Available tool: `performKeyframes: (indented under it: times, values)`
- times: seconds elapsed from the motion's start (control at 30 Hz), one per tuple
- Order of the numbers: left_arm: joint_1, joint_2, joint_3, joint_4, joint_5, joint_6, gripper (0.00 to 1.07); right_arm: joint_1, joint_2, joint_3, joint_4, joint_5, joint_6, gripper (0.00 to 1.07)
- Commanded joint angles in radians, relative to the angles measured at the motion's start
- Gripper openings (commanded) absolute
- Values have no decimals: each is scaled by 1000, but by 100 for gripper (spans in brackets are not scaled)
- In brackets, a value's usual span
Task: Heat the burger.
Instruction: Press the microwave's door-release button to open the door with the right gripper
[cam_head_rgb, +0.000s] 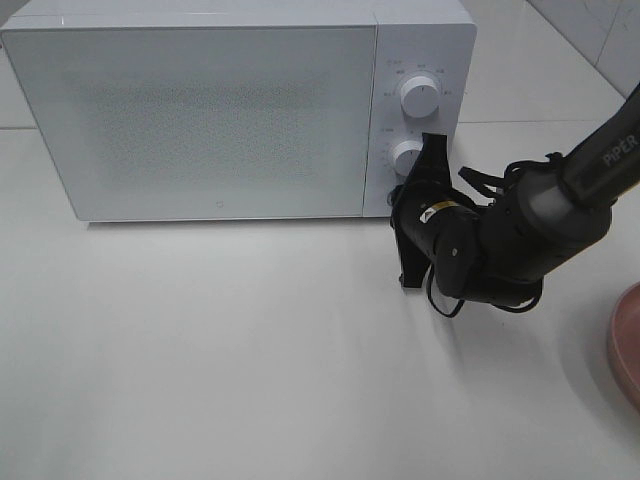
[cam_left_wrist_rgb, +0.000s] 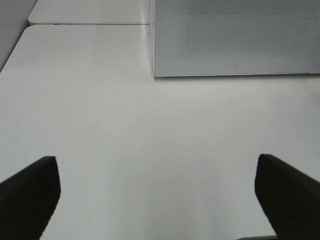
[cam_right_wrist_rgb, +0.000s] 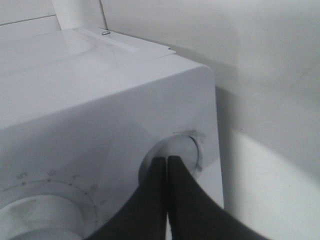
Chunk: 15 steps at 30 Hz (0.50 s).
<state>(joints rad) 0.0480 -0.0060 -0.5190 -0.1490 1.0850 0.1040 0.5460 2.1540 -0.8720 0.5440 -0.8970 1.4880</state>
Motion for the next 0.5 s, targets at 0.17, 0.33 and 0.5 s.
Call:
performKeyframes:
  times: [0.17, 0.33, 0.5]
  values:
    - [0, -15, 4, -3, -16, 0, 98, -9, -7, -21, -12, -218, -19, 0]
    - [0, -15, 4, -3, -16, 0, 98, -9, -6, -46, -14, -243, -23, 0]
    - [0, -15, 4, -3, -16, 0, 98, -9, -3, -71, -13, -249, -30, 0]
